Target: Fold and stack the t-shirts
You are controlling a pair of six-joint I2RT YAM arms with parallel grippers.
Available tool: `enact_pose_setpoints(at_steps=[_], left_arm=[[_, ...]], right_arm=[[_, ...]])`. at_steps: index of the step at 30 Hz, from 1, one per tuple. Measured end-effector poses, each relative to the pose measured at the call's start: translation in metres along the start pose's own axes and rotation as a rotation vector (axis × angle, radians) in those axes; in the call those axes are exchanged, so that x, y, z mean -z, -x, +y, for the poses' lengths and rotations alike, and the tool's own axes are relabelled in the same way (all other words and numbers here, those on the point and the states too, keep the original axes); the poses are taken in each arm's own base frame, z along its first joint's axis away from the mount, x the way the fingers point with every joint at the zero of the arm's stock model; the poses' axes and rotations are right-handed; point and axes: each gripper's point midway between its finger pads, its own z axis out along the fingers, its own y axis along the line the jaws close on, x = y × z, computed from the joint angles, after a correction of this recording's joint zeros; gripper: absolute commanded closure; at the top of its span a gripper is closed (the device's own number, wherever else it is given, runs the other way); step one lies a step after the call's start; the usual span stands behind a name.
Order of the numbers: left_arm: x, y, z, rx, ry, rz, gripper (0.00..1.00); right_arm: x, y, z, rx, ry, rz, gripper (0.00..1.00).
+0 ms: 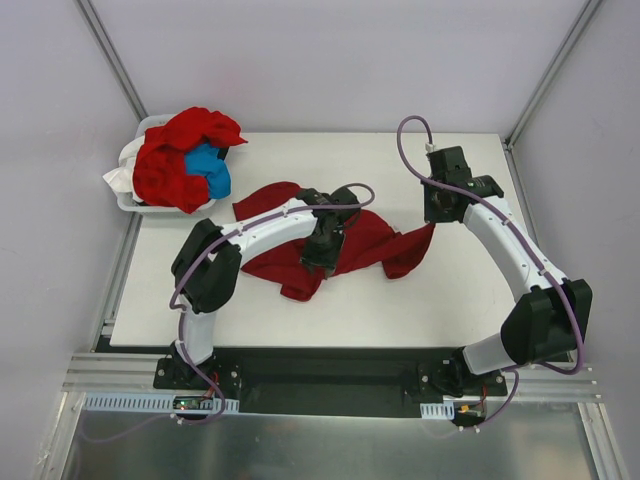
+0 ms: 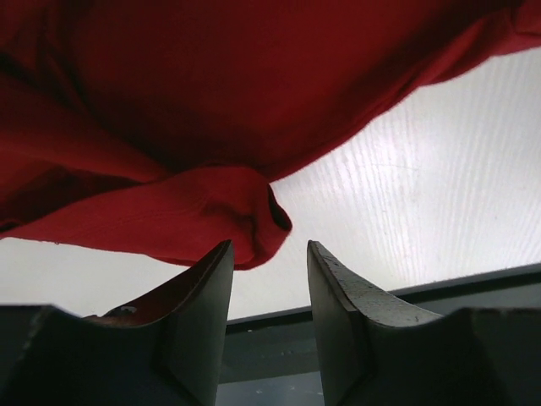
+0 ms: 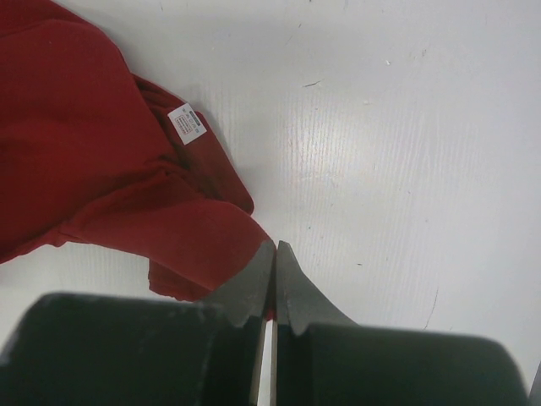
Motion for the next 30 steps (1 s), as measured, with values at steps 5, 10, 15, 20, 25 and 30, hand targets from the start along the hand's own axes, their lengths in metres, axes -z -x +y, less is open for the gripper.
enact_pose_setpoints(at_steps=[5,10,15,20,25,30], left_arm=[[-0.014,0.0,0.008,0.011,0.058,0.017,0.61],[-0.022,0.003,0.008,0.006,0.083,0.021,0.62],[-0.025,0.01,-0.001,-0.008,0.085,0.005,0.64],[-0.029,0.01,-0.002,-0.009,0.105,0.003,0.72],[-0.029,0.012,0.003,0.006,0.134,-0.013,0.8],[-0.034,0.008,0.01,0.02,0.167,-0.007,0.81]], right_arm=[[0.0,0.0,0.0,0.0,0.0,0.0,0.99],[0.0,0.0,0.0,0.0,0.0,0.0,0.99],[0.0,0.0,0.0,0.001,0.0,-0.001,0.99],[0.0,0.0,0.0,0.004,0.0,-0.001,0.99],[0.0,0.0,0.0,0.004,0.0,-0.001,0.99],[0.0,0.0,0.0,0.005,0.0,-0.001,0.99]])
